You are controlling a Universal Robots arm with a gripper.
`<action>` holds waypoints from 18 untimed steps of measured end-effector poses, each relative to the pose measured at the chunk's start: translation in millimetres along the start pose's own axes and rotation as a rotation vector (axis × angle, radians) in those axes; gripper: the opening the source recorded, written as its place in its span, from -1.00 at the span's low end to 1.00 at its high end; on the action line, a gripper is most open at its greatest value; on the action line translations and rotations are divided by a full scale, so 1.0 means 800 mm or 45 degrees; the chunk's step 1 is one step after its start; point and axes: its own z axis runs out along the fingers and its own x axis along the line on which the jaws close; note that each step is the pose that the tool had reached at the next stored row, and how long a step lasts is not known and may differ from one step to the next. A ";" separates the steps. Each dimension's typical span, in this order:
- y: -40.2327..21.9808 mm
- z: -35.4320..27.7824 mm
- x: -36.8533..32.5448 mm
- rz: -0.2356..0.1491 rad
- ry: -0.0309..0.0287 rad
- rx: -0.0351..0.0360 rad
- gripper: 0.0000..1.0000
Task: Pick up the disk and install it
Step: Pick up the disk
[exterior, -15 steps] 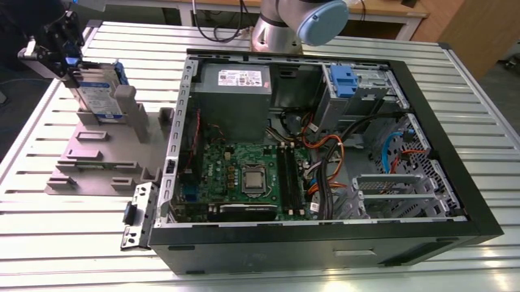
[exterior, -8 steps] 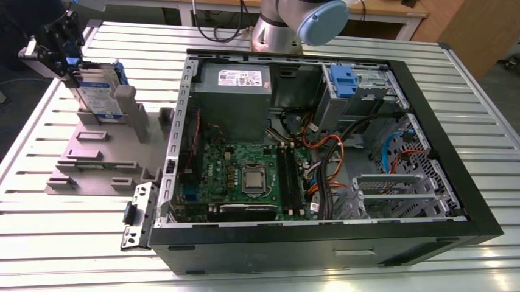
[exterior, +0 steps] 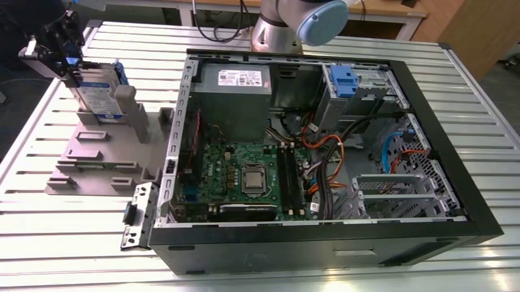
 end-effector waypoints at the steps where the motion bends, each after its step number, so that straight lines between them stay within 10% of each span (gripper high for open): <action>1: 0.0000 0.0000 0.0000 0.000 0.0000 0.0000 -0.04; 18: 0.0000 -0.0004 -0.0004 0.000 -0.0001 0.0001 -0.27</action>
